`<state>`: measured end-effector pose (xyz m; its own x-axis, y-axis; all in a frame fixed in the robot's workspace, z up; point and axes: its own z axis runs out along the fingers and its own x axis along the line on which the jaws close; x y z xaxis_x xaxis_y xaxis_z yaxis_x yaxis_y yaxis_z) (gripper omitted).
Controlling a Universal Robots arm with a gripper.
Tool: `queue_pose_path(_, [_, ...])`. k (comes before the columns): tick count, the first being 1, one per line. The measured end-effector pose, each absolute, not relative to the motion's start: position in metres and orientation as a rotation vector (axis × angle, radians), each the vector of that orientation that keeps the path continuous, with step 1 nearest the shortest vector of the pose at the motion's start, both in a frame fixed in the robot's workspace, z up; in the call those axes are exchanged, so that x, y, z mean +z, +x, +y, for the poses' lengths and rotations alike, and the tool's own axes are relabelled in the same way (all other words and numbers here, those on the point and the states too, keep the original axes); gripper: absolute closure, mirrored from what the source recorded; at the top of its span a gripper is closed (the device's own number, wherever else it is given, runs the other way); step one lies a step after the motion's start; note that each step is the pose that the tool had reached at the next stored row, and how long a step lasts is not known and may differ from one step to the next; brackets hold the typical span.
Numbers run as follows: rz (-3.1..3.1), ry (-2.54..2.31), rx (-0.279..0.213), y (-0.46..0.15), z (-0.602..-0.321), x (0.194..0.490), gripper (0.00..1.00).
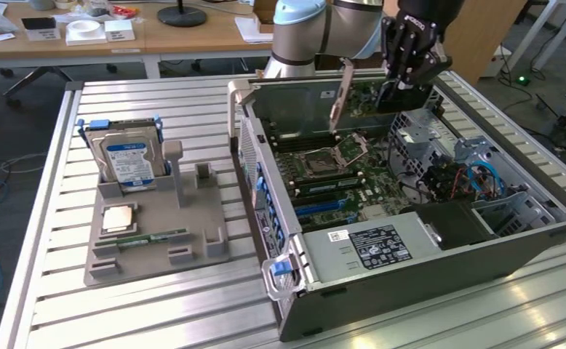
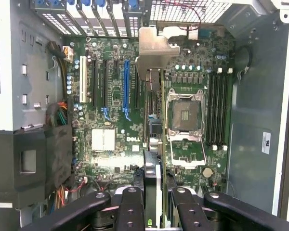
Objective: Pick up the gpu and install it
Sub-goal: 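Insert the gpu into the slot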
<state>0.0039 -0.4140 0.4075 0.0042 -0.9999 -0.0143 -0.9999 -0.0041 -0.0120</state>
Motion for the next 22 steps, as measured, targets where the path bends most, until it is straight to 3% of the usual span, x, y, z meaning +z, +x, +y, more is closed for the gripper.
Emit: queue_pose_path(22, [2.204,-2.213,0.003,0.002,-0.414,0.390,0.73])
